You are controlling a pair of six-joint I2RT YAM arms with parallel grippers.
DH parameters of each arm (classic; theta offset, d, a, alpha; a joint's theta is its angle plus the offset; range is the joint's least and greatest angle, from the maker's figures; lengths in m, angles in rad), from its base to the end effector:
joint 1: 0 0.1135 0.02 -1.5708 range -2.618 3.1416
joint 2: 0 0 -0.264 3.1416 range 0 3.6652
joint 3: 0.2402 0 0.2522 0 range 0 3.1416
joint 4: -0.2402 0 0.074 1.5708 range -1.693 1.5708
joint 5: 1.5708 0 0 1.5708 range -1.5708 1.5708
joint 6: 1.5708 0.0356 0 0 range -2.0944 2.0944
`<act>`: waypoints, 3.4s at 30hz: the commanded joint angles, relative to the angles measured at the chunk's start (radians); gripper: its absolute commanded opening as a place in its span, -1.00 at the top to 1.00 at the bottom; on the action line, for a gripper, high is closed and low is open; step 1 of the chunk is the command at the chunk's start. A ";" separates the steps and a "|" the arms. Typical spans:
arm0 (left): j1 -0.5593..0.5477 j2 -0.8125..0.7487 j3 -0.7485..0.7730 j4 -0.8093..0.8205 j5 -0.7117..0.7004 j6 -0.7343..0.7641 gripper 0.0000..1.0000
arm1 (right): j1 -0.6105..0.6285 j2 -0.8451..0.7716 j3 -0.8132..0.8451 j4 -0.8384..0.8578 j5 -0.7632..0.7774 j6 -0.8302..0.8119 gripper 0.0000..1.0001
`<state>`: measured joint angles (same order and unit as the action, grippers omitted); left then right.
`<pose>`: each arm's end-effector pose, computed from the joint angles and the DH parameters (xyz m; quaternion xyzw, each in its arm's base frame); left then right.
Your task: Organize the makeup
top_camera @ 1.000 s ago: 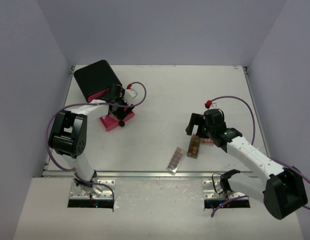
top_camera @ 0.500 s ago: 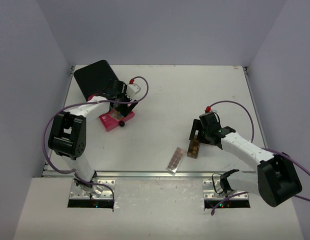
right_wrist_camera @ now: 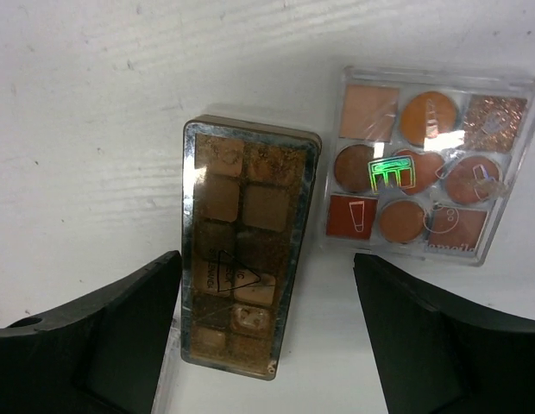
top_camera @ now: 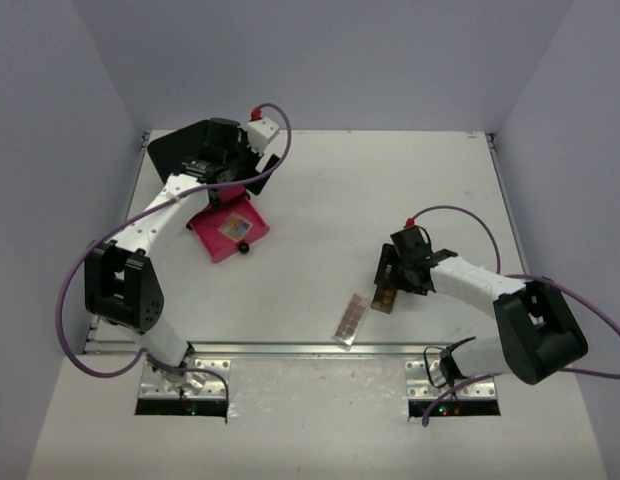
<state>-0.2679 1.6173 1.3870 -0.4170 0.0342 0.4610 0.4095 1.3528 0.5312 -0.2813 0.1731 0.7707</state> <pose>0.3583 -0.0996 0.3136 0.3262 0.8336 0.0277 0.4449 0.2069 0.0831 0.1354 0.1938 0.9498 0.0586 0.2387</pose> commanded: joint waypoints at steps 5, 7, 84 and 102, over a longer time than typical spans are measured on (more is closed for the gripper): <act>0.216 0.064 0.204 -0.007 -0.096 -0.041 -0.86 | 0.064 0.111 0.047 -0.046 0.070 0.012 -0.61; 0.249 0.058 0.177 0.005 -0.080 -0.040 -0.85 | 0.068 0.123 0.055 -0.043 0.053 0.009 -0.62; -0.244 -0.150 -0.098 0.116 0.461 -0.471 -0.79 | 0.099 -0.031 0.179 0.460 -0.424 -0.552 1.00; -0.208 -0.004 -0.122 0.218 0.337 -0.694 -0.45 | 0.213 -0.036 0.155 0.686 -0.385 -0.520 1.00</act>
<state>-0.4969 1.6244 1.2514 -0.2358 0.3857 -0.2082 0.6184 1.3388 0.6823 0.2978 -0.2172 0.2504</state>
